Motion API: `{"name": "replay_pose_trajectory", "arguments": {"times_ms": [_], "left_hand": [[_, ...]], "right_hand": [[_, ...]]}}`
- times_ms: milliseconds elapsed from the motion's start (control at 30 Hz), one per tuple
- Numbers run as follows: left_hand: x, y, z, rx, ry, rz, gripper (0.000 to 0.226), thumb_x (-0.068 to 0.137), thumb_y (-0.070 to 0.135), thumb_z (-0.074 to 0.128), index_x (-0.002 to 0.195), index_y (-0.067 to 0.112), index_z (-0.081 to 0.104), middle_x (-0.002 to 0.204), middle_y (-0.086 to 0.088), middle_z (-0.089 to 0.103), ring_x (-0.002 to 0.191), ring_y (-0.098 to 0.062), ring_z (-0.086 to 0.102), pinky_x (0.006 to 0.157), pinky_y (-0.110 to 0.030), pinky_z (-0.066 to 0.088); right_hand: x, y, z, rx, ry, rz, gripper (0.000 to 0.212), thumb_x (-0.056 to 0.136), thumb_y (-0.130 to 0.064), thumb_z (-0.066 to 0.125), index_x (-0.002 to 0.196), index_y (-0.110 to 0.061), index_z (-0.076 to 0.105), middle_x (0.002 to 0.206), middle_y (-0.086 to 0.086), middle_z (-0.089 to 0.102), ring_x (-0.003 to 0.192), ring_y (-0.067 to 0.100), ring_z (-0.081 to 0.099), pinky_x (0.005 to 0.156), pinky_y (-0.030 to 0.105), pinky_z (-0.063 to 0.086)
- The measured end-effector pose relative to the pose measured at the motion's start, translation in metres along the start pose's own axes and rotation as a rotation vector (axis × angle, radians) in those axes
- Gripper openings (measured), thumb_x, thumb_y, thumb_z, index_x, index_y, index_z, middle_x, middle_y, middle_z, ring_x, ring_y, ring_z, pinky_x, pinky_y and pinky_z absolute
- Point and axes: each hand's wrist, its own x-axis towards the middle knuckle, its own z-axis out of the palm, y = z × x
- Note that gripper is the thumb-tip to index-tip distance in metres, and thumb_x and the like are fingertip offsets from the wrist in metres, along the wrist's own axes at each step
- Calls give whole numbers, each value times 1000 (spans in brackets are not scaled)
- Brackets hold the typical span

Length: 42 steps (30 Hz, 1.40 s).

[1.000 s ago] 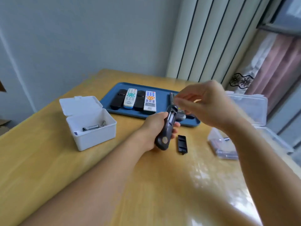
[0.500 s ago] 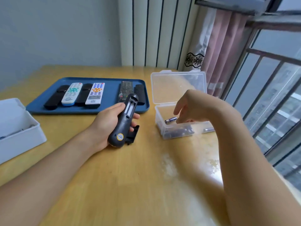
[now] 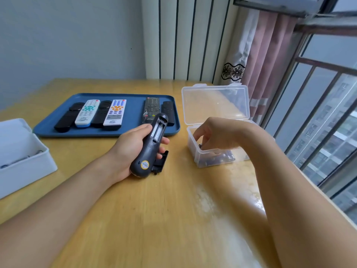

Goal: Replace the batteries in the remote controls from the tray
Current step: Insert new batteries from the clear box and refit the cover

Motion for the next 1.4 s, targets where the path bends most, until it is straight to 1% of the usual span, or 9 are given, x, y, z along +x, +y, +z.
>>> {"name": "replay_pose_trajectory", "arguments": {"times_ms": [167, 467, 600, 700, 867, 1000, 1133, 1300, 1400], "left_hand": [[0, 0, -1, -13, -16, -8, 33, 108, 25, 36, 107, 7, 63, 94, -18, 74, 62, -20, 64, 55, -30, 57], [1, 0, -3, -1, -32, -8, 34, 109, 25, 36, 109, 5, 63, 93, -18, 74, 62, -20, 65, 55, -30, 57], [1, -1, -4, -6, -36, -8, 34, 109, 25, 36, 109, 4, 62, 93, -18, 74, 61, -19, 65, 54, -29, 57], [2, -1, -4, -12, -42, -8, 34, 109, 25, 36, 109, 4, 62, 93, -19, 74, 62, -20, 65, 55, -30, 57], [2, 0, -5, -19, -47, -19, 34, 109, 25, 36, 111, 4, 62, 96, -20, 74, 63, -21, 65, 56, -30, 57], [2, 0, -6, -38, -46, -31, 35, 109, 25, 36, 113, 3, 62, 99, -21, 74, 65, -21, 64, 55, -31, 57], [2, 1, -7, -44, -51, -40, 35, 109, 26, 36, 115, 3, 62, 100, -21, 74, 65, -22, 65, 56, -31, 57], [2, 1, -7, -42, -57, -40, 35, 108, 26, 36, 115, 3, 62, 102, -22, 73, 66, -22, 65, 56, -31, 57], [1, 1, -7, -47, -54, -28, 35, 108, 27, 36, 113, 4, 62, 101, -22, 73, 63, -21, 64, 55, -31, 56]], "right_hand": [[3, -4, 0, -29, 40, -4, 29, 84, -15, 70, 104, -35, 76, 81, -8, 70, 75, 16, 63, 66, 26, 52], [-2, -10, 2, -104, 97, -5, 24, 84, -14, 70, 102, -28, 76, 83, -9, 65, 81, 19, 65, 72, 31, 55], [-4, -12, 3, -76, 183, -22, 24, 78, -8, 71, 90, -29, 74, 85, -8, 68, 81, 18, 66, 69, 30, 56], [-6, -11, 5, 24, 203, -28, 26, 74, -3, 70, 87, -26, 74, 85, -7, 74, 80, 19, 70, 68, 29, 58], [-6, -5, 4, 236, 199, -26, 22, 72, 1, 74, 85, -16, 77, 78, 0, 77, 79, 22, 74, 76, 33, 63], [-10, 0, 1, 480, 162, -31, 17, 78, 8, 74, 92, -1, 74, 81, 15, 77, 73, 27, 74, 69, 28, 62], [-12, 6, -6, 710, 213, -56, 15, 82, 12, 71, 97, 10, 68, 85, 27, 72, 67, 27, 68, 68, 30, 62], [-13, 7, -8, 849, 289, -86, 12, 83, 10, 71, 94, 9, 69, 81, 22, 71, 68, 25, 66, 64, 26, 60], [-14, 7, -10, 1027, 338, -114, 9, 83, 11, 68, 88, 4, 67, 74, 15, 69, 64, 24, 62, 60, 22, 57]]}}
